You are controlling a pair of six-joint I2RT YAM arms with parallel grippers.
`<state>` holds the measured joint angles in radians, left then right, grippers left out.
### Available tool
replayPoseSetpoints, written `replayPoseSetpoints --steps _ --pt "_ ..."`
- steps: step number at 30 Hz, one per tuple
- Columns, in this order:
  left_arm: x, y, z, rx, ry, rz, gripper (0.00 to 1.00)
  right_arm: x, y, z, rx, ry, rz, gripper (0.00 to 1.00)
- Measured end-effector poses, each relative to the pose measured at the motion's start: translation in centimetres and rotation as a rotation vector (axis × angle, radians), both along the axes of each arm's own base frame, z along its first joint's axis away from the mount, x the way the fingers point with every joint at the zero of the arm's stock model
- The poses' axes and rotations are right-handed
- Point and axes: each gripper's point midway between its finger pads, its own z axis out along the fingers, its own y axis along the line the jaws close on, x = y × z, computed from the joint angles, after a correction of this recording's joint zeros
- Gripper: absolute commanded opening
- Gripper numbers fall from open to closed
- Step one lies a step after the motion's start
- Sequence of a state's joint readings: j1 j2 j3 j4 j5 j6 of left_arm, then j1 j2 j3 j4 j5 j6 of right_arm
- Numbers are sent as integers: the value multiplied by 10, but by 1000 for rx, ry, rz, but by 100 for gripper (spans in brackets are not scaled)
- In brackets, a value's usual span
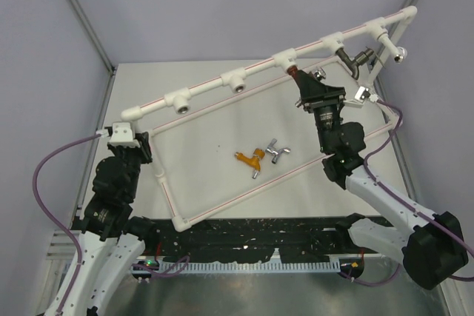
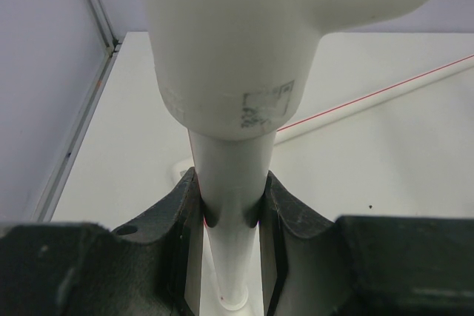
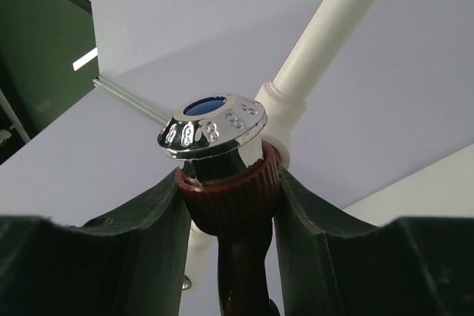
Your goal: Install the water faucets
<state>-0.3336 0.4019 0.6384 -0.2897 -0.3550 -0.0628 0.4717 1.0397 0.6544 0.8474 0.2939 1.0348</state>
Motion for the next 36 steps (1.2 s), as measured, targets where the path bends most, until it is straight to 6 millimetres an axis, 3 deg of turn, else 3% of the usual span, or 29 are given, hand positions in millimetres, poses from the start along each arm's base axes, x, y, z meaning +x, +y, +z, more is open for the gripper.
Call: replayPoseSetpoints --steps 4,8,11,17,21,24,30,36 --pt "-1 1 0 0 -3 3 0 -5 -13 3 61 -15 -28 95" --pt "-1 1 0 0 -3 4 0 -16 -41 13 -29 -62 -145 95" --pt "0 1 0 0 -1 6 0 -36 -57 28 -196 -112 -249 95" --pt "3 1 -1 0 3 7 0 -64 -70 69 -694 -202 -412 95" --pt "3 1 -1 0 3 7 0 -73 -70 83 -862 -236 -428 95" --pt "3 1 -1 0 2 8 0 -66 -59 80 -956 -237 -385 95" --pt "3 1 -1 0 2 7 0 -33 -42 50 -1139 -150 -313 95" --pt "3 1 -1 0 2 5 0 -13 -34 30 -1117 -70 -261 96"
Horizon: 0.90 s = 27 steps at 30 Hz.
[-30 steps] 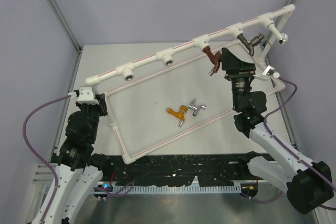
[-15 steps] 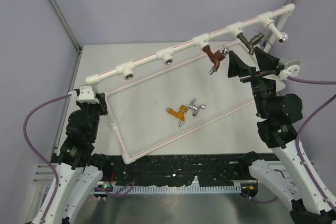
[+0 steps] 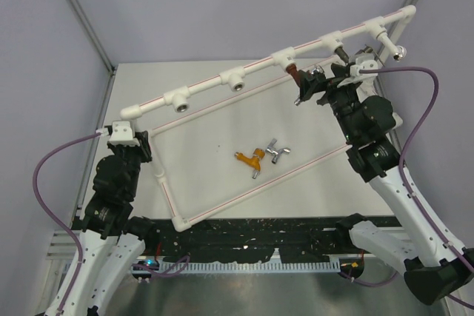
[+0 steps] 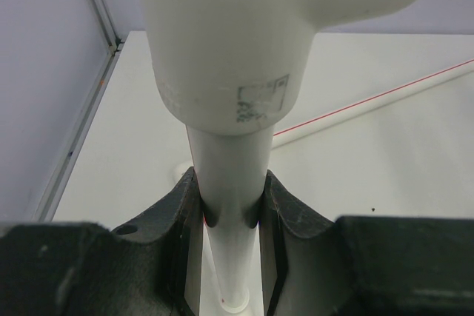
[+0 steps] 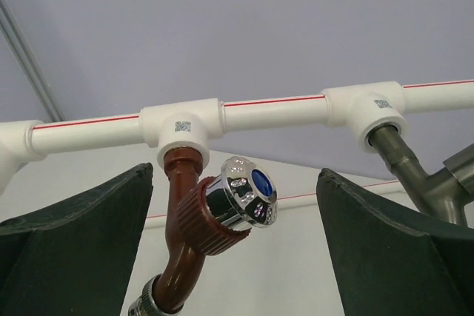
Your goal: Install the water faucets
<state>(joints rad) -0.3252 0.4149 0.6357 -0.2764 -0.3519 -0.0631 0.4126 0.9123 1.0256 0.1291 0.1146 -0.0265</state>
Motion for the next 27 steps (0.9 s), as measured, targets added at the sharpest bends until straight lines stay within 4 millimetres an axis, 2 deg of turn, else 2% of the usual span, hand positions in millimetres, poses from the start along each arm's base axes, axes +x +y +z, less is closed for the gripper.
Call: replayPoseSetpoints --steps 3,6,8,9,10,11,12,14,21,27 --pt "0 0 0 0 -1 1 0 8 0 -1 83 21 6 100" --pt "0 0 0 0 -1 2 0 18 -5 0 202 37 17 87" --pt "0 0 0 0 -1 2 0 25 -7 -4 276 51 28 66" --pt "0 0 0 0 -1 2 0 28 -8 -7 310 60 39 60" --pt "0 0 0 0 -1 -1 0 29 -5 -10 366 71 71 48" --pt "0 0 0 1 -1 -2 0 29 -3 -11 400 74 91 42" --pt "0 -1 0 1 0 -3 0 27 2 -9 445 68 130 32" --pt "0 0 0 0 0 2 0 25 3 -6 543 57 175 25" --pt "0 0 0 1 0 -1 0 23 -2 -10 836 37 287 19" --pt "0 0 0 1 0 0 0 24 -1 -14 1082 54 396 25"
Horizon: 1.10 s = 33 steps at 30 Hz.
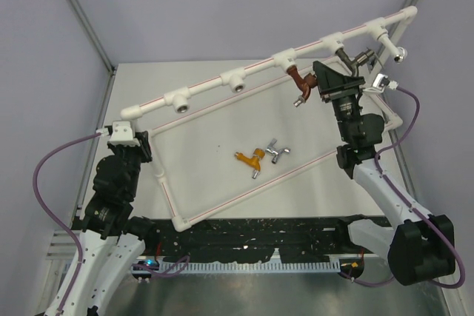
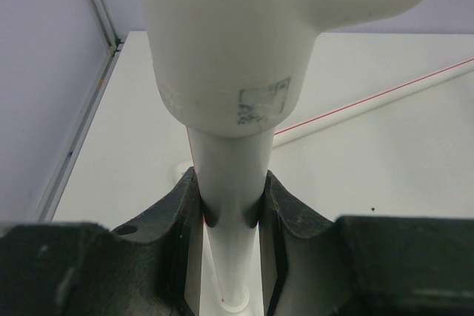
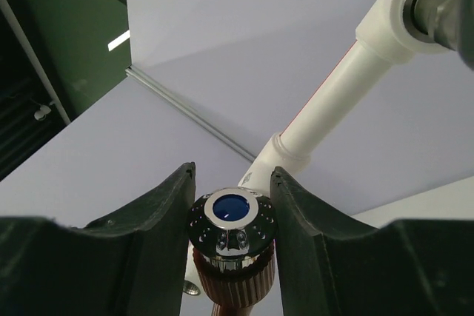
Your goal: Install the water faucets
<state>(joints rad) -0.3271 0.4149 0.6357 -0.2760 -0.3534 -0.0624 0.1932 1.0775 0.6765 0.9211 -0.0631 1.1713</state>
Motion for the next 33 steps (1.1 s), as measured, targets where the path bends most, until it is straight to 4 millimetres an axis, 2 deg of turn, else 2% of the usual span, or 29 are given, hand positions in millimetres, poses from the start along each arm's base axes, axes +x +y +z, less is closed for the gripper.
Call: replayPoseSetpoints --steps 2,4,5,6,7,12,17,20,24,27,33 --pt "0 0 0 0 0 0 0 -1 -1 1 23 4 6 34" --pt "0 0 0 0 0 -2 0 -4 -2 1 12 10 -4 48" --pt "0 0 0 0 0 -2 0 -6 -3 1 0 14 -13 50" --pt "0 -1 0 0 0 -5 0 -7 -4 1 -17 17 -25 66" --pt "0 -1 0 0 0 -8 0 -9 -5 0 -37 19 -37 94" --pt "2 -2 0 -1 0 -5 0 -18 -22 -5 -178 33 -174 95" --pt "2 -1 0 -1 1 -2 0 -34 -35 -10 -407 16 -299 95" --pt "4 -1 -1 -3 3 3 0 -47 -42 -18 -550 20 -353 95" --pt "8 -2 -1 -4 14 9 0 -73 -53 -34 -713 30 -402 95" --pt "15 -2 -1 -4 36 19 0 -91 -60 -60 -796 54 -416 95" --pt "40 0 -1 -11 97 48 0 -113 -77 -145 -939 217 -420 95"
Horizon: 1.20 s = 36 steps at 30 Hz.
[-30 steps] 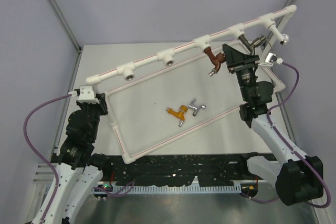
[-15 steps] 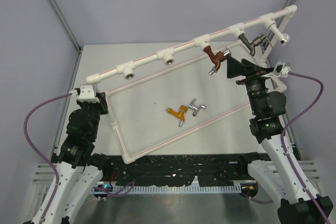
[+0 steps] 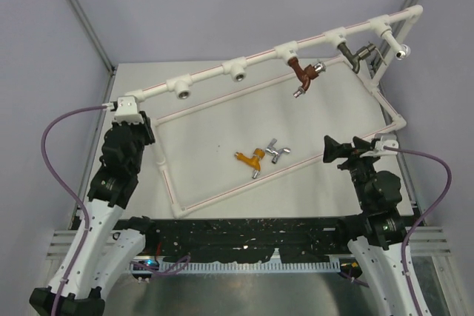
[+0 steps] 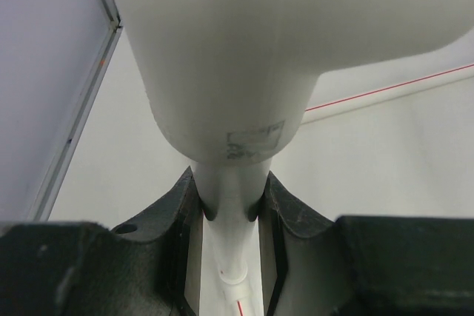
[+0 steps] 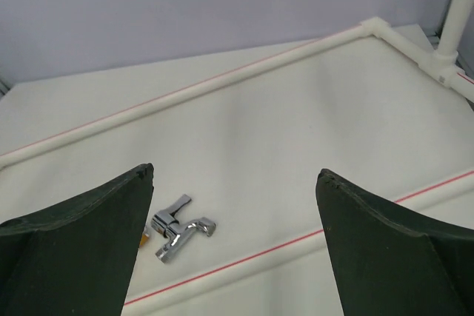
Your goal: Install the water faucets
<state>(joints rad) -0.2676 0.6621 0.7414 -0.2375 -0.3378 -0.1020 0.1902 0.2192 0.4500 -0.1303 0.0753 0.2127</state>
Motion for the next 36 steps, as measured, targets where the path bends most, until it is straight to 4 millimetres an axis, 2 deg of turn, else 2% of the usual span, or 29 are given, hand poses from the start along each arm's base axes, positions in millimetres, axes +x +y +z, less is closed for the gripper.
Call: replayPoseSetpoints --steps 3,5,6,9,12,14,17,19,21,23,25,30,36 --pt "15 4 1 -2 33 20 0 -8 -11 -25 -23 59 -52 95" --pt "24 9 3 -11 48 38 8 -12 -16 -29 -32 59 -72 95" --pt "27 11 5 -16 47 43 15 -16 -19 -30 -35 55 -83 95" --pt "38 16 6 -28 66 53 46 -22 -22 -25 -30 27 -94 95" --pt "38 17 8 -36 65 47 72 -28 -23 -22 -55 15 -91 95" --pt "32 16 15 -47 42 39 84 -31 -22 -16 -95 -2 -77 95" --pt "12 16 39 -75 -45 27 100 -34 -20 -3 -148 -44 -58 95" --pt "-10 18 57 -92 -128 23 100 -35 -21 1 -168 -58 -58 95" --pt "-30 21 67 -107 -194 26 100 -36 -23 2 -184 -57 -64 95" --pt "-56 27 74 -127 -276 35 100 -39 -27 9 -198 -67 -87 95" --pt "-73 31 74 -138 -331 44 100 -41 -32 14 -208 -80 -110 95" --pt "-97 39 38 -147 -380 72 100 -42 -51 18 -214 -77 -217 95" --pt "-87 41 -6 -112 -290 90 100 -43 -66 19 -207 -72 -301 95"
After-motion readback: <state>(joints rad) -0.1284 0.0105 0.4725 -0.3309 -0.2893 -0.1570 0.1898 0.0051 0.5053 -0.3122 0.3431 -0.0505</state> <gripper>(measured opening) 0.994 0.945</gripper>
